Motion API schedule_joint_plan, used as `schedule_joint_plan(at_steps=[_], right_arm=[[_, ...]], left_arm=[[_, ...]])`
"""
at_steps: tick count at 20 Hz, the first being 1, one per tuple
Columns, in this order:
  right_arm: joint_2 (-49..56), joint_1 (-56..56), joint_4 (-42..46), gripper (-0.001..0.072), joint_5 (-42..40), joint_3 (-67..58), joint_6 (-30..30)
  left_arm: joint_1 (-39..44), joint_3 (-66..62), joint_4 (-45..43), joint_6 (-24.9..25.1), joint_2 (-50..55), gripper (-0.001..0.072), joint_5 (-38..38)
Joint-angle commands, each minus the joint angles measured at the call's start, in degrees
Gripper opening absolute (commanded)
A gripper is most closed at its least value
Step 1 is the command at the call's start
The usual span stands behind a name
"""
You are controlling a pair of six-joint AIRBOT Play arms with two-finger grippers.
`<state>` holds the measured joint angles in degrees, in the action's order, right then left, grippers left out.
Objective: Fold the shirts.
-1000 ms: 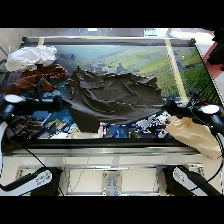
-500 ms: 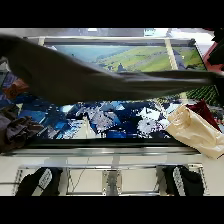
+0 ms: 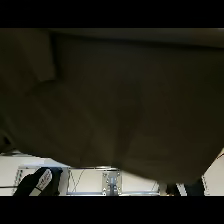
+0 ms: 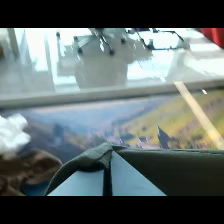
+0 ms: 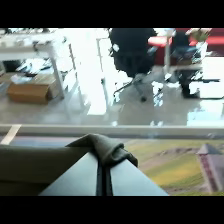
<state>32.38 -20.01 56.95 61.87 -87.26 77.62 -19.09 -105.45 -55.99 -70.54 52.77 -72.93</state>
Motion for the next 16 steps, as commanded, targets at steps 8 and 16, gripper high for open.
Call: schedule_joint_plan(at_steps=[8, 16], right_arm=[[39.5, 15.1, -4.0, 0.0025, -15.5, 22.7, -6.7], [55.7, 19.1, -2.9, 0.0025, -40.1, 23.6, -0.9]], left_arm=[[17.2, 31.7, -19.7, -4.6, 29.8, 0.0013, 14.3], [17.0, 28.7, -29.4, -16.6, 40.5, 0.0013, 36.9]])
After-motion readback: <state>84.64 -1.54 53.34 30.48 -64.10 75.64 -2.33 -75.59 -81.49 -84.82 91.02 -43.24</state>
